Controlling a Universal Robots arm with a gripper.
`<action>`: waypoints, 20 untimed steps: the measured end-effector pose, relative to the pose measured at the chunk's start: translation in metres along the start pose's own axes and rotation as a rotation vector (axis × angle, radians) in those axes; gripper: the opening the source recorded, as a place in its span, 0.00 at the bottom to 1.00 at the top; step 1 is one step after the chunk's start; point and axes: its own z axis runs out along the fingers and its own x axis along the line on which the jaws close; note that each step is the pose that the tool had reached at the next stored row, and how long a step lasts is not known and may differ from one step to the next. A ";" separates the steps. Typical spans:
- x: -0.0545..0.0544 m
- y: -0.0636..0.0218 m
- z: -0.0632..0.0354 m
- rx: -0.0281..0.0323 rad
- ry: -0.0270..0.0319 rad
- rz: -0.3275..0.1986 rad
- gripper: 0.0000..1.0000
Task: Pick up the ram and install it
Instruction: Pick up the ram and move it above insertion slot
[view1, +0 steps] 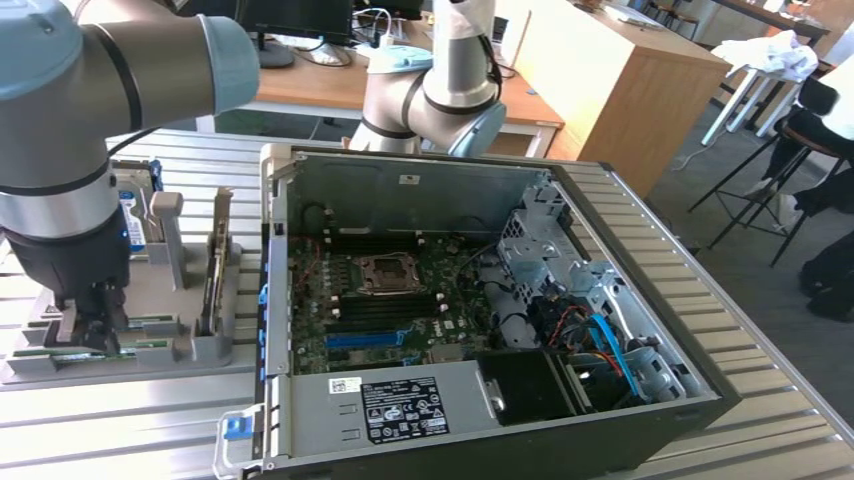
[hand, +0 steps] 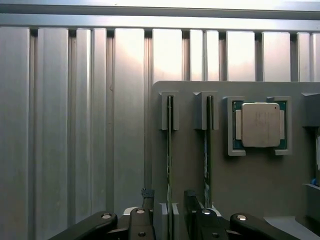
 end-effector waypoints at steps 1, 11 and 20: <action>0.000 0.0000 0.0010 0.0000 -0.0002 0.000 0.37; 0.001 -0.0002 0.0045 0.0000 -0.0009 0.000 0.37; -0.004 -0.0001 0.0056 0.0001 -0.0010 0.000 0.37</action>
